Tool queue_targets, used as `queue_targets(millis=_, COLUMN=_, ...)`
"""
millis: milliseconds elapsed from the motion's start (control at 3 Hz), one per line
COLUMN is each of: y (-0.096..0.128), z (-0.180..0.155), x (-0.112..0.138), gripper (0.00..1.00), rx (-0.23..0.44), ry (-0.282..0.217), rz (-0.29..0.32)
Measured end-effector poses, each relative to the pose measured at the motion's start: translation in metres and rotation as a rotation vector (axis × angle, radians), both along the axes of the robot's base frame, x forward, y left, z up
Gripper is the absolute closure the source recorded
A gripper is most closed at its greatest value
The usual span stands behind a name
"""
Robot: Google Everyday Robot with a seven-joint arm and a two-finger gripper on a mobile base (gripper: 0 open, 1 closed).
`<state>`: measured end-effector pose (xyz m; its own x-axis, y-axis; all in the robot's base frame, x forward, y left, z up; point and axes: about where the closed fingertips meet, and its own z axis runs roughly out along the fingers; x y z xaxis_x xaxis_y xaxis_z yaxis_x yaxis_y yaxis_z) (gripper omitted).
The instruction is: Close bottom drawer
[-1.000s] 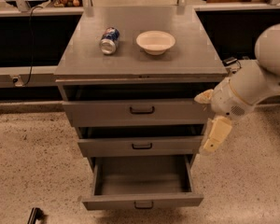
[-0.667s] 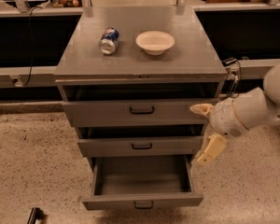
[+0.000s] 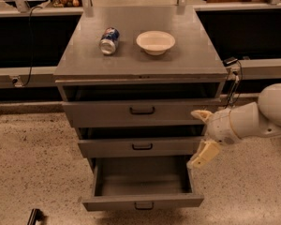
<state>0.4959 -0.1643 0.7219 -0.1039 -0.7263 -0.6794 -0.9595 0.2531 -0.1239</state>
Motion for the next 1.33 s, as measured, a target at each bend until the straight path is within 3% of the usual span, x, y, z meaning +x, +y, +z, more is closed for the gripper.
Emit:
queue_targets(millis=333, y=0.015, z=-0.068, x=0.008, gripper=0.0, rx=0.067, ry=0.004, rz=-0.023)
queue_targets(millis=667, y=0.021, z=-0.081, x=0.019, gripper=0.0, rx=0.077, ry=-0.041, rz=-0.018)
queue_targets(millis=1000, y=0.024, z=-0.126, x=0.022, gripper=0.0, rx=0.077, ry=0.03, rz=-0.032)
queue_targets(millis=1333, y=0.035, z=-0.199, x=0.007, gripper=0.0, rx=0.111, ry=0.028, rz=-0.03)
